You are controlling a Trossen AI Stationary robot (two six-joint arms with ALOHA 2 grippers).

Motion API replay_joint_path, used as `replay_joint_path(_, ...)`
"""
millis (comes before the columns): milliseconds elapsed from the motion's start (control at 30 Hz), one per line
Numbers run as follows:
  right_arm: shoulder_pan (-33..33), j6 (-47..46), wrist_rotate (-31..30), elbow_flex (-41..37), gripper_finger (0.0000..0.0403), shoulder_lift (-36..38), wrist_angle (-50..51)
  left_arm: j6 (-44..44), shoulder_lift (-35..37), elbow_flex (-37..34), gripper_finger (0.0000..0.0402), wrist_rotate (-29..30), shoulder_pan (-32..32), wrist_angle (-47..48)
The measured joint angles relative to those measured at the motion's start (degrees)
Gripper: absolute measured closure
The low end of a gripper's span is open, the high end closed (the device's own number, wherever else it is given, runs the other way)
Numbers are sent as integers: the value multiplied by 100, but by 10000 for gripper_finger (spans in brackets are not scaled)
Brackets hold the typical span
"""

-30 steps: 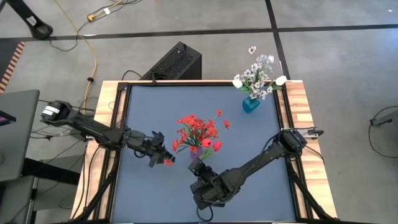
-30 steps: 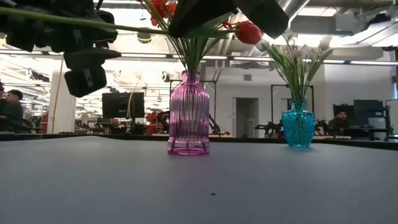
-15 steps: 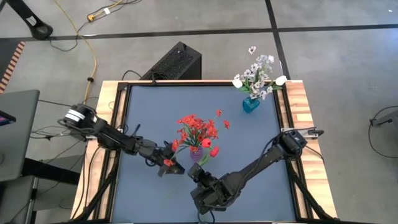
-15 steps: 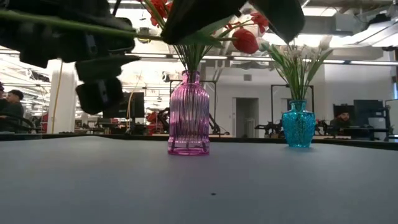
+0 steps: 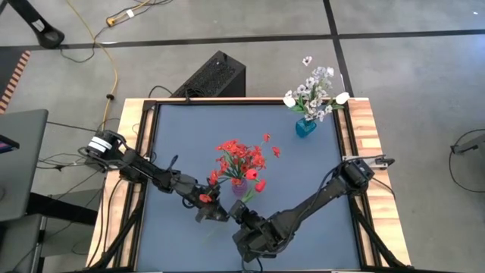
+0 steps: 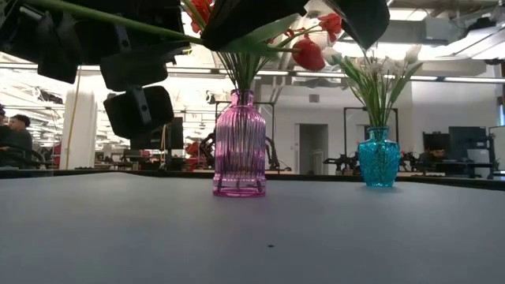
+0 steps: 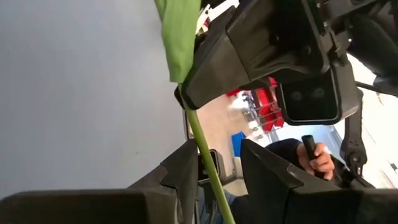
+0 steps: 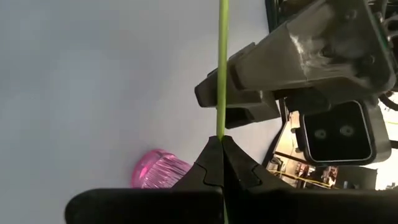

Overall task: Sort flowers into vase by color
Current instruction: Put the red flower into the purple vase

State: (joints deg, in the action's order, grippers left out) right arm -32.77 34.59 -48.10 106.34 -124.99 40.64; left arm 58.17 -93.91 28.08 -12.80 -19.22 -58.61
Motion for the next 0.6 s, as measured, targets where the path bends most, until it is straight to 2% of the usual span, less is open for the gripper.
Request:
replay_joint_path(367,-24,185,4,0,384,0,-116,-26,4,0,379,0,0,138)
replay_joint_path(433,-41,87,2,0,369,1,-206,-29,4,0,394,-5,0,150)
replay_joint_path(600,-122,171,22,0,312,2,-391,-53,7,0,399,2,2,132)
